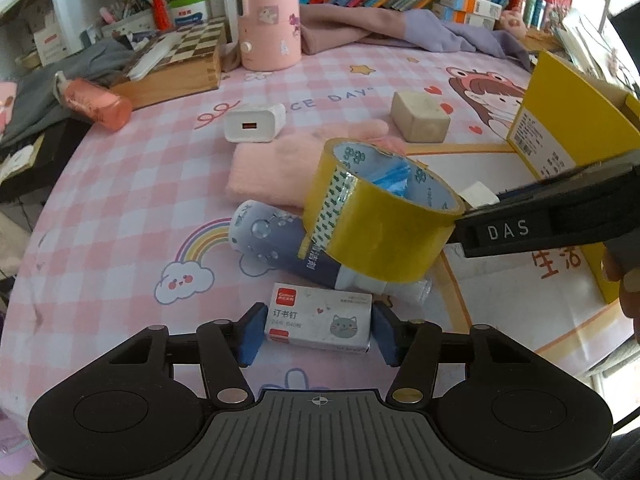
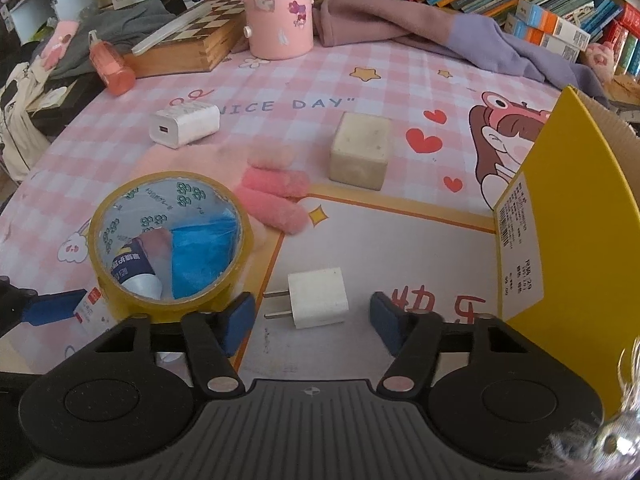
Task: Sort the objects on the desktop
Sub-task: 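Grasp the white staple box with the left gripper while the right gripper grasps the white charger plug, then carry the staple box and charger plug toward the yellow box with both grippers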
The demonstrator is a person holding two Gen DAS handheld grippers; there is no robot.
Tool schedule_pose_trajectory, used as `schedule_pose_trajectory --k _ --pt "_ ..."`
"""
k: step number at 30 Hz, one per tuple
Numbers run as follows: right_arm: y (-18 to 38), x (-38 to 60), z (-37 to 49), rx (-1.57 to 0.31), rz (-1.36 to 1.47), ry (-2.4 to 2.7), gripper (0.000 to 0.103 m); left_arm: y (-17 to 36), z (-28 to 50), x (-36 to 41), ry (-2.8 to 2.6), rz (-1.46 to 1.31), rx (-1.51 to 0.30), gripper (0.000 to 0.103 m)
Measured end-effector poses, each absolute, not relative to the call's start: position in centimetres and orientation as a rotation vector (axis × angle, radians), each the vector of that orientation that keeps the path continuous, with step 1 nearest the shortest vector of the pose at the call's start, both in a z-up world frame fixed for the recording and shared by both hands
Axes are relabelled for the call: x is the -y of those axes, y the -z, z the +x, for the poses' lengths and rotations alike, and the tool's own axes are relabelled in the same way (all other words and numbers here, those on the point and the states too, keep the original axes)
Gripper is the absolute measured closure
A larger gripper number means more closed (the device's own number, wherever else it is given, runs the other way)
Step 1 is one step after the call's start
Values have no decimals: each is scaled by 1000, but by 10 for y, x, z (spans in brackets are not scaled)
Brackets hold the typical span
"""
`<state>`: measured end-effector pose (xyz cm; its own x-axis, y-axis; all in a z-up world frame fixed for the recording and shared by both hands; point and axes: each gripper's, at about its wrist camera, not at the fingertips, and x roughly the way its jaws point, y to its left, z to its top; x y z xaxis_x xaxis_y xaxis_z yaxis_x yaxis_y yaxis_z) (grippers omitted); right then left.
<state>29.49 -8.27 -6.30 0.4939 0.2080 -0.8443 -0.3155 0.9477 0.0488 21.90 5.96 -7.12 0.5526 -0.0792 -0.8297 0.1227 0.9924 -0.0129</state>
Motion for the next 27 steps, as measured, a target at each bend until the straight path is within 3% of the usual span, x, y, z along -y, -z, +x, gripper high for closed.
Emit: schedule_pose_trajectory --k 2,27 --pt "63 83 296 -1012 -111 -328 62 70 220 -63 108 23 -985 48" --pt "2 96 234 -819 -76 -341 63 1 166 -85 104 -151 -788 49"
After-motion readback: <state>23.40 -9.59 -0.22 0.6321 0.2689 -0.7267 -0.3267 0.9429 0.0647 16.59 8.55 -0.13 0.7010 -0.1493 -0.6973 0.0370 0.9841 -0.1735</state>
